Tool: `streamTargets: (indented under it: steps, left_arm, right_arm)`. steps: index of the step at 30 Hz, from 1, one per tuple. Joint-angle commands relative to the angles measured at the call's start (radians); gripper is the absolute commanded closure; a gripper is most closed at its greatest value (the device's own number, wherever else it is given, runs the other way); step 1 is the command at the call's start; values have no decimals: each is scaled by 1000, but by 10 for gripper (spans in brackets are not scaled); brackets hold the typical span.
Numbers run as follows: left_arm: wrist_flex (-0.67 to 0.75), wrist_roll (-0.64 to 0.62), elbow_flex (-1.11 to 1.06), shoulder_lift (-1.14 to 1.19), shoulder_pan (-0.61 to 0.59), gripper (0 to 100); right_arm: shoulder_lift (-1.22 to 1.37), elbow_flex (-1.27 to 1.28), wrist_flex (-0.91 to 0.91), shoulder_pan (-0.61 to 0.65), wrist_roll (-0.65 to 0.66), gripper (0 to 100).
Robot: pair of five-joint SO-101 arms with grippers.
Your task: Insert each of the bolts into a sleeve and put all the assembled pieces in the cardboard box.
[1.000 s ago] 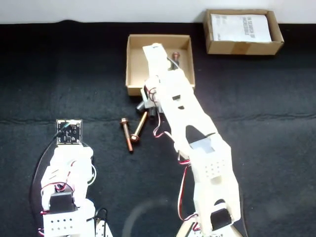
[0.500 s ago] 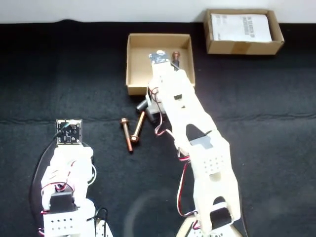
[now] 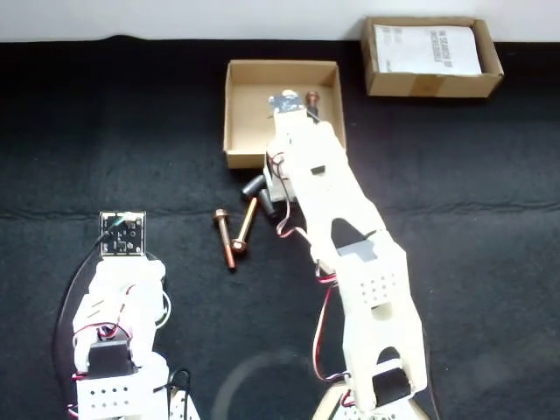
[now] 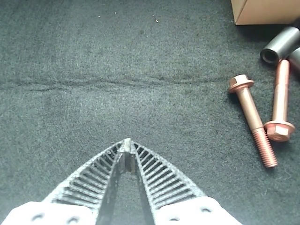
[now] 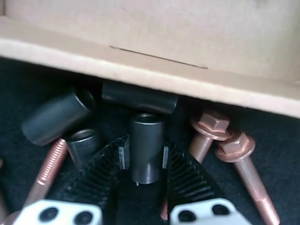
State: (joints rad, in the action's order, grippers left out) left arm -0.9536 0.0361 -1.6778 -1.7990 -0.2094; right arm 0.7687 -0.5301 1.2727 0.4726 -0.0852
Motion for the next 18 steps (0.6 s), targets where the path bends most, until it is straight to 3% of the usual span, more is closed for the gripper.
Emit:
streamTargets:
  steps: [1,5,18]
  left_arm:
    - [3,6,-18,-13,-10,987]
    - [3,6,-18,-10,-8,987]
    - [-2,6,-18,-4,-7,987]
  right_arm:
    - [-84,-133,7,1,6,991]
    - [-168,-242,62,-5,6,991]
    - [-455,-542,493,-10,8,991]
